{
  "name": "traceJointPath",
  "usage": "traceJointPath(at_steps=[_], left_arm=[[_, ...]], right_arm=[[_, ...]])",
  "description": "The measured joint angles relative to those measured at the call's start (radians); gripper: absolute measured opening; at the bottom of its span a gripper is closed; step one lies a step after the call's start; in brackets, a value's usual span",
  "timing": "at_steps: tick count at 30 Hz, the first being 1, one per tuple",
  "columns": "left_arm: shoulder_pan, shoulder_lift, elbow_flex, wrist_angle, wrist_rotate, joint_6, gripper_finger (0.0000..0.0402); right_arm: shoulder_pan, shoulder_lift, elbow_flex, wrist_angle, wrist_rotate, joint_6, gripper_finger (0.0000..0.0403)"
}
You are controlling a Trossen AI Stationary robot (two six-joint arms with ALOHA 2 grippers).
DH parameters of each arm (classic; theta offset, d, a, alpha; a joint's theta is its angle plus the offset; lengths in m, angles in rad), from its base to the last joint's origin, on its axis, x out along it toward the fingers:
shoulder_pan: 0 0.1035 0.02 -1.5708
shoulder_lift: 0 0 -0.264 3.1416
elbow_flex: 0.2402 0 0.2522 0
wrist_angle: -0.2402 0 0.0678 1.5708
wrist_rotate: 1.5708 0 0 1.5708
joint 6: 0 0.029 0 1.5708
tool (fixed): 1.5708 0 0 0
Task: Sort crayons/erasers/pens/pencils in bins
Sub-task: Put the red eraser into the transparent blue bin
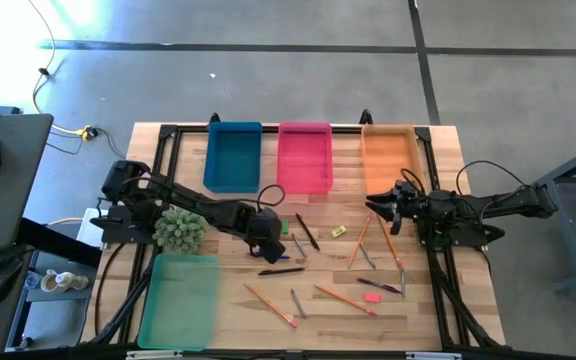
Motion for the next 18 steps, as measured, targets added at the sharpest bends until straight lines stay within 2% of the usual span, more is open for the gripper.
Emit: traceJointPath(at_steps=[18], left_arm=[[-0.017, 0.02, 0.0, -0.013, -0.086, 0.027, 0.0134]], right_arm=[[0.0, 0.0, 0.0, 0.002, 0.0, 0.024, 0.0117]])
